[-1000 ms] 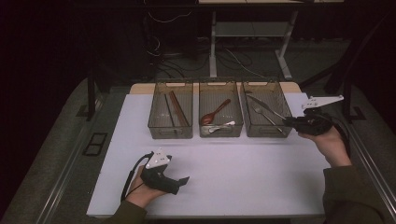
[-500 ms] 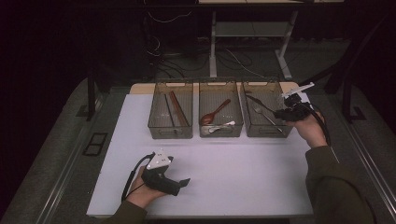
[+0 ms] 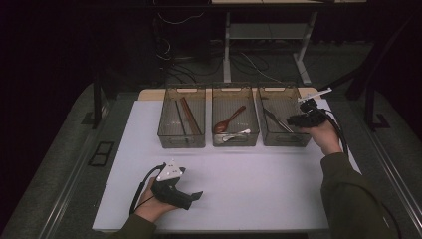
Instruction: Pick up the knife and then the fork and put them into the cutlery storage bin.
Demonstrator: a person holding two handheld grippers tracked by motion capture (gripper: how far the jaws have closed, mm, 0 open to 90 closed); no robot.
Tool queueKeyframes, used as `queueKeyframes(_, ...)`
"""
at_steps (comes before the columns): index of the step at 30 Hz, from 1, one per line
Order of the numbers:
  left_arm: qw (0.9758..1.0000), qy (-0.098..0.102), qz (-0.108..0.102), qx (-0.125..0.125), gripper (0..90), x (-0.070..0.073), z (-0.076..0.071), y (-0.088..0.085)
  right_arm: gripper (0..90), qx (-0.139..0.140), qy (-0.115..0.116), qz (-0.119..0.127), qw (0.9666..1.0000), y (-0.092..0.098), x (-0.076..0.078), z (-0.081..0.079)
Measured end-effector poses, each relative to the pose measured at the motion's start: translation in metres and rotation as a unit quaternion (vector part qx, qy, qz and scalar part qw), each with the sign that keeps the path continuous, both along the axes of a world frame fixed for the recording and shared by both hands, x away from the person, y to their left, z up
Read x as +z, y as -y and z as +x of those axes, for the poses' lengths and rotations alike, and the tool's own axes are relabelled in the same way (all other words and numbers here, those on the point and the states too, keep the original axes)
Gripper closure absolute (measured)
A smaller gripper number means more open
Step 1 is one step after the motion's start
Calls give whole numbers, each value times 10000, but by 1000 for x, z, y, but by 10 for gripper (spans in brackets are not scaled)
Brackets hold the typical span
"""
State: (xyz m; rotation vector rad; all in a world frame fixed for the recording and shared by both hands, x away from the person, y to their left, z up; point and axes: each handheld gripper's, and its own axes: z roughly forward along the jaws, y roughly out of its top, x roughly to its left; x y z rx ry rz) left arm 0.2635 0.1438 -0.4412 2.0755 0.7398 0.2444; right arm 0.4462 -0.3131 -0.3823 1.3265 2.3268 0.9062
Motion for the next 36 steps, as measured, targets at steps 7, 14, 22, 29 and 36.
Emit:
queueKeyframes(7,10000,-9,-3,3,0,0,1,-1,527,-48,137,360,9992,9,6,-5)
queueKeyframes(14,10000,-51,-5,38,0,-1,3,-4,401,-13,178,662,9976,13,8,-17)
queueKeyframes(22,10000,-57,-1,53,0,-1,3,-7,328,191,495,550,9971,7,7,-44)
queueKeyframes(29,10000,-78,-28,31,0,-2,3,-8,257,460,654,803,9936,-2,5,-74)
queueKeyframes(36,10000,-70,-21,-2,0,-2,2,-8,198,594,699,1118,9895,-5,-5,-103)
